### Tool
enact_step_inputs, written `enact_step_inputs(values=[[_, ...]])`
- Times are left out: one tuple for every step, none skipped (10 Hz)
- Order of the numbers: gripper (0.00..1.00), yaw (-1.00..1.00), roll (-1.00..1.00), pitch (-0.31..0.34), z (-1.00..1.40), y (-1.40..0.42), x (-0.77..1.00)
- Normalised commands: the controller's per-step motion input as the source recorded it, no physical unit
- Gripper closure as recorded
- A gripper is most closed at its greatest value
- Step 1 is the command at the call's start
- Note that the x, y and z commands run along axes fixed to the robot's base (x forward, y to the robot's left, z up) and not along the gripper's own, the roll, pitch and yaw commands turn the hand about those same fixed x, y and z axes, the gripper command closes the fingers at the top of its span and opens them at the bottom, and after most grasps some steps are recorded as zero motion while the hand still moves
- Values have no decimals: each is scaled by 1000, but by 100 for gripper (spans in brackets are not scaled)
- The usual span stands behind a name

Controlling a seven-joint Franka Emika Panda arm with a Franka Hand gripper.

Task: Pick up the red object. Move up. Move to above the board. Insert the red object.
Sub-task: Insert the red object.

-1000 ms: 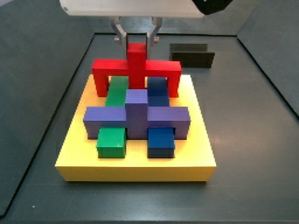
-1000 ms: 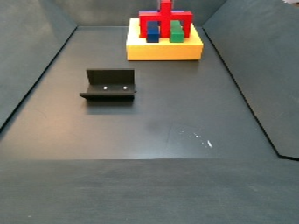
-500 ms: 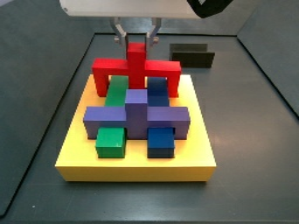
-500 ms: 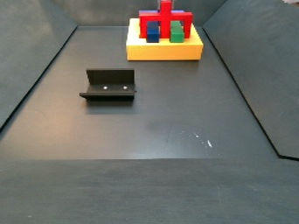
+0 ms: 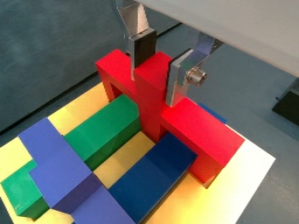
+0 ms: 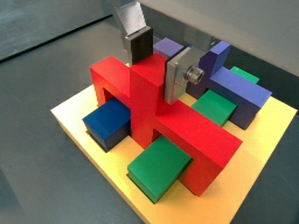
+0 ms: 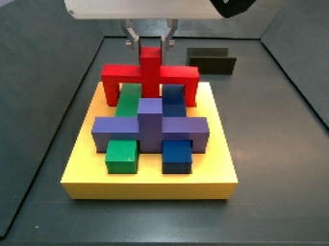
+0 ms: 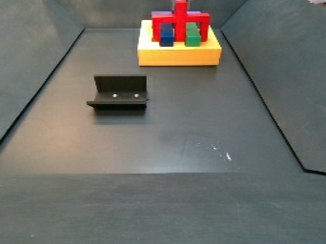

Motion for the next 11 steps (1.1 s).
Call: enact_step_inputs(values=[[100, -40, -13, 66, -46, 74, 323], [100, -154, 0, 90, -86, 0, 280], [100, -240, -50, 139, -37, 186, 443], [100, -57, -49, 46, 0, 151, 286], [100, -23, 0, 0, -74, 9, 83], [100, -43, 0, -10, -337, 0, -40], [100, -89, 0, -19, -697, 0, -77], [100, -129, 0, -59, -1000, 0, -51], [100, -140, 0, -16, -1000, 0, -29], [100, -114, 10, 0, -1000, 0, 0], [100, -49, 23, -44, -1000, 0, 3]])
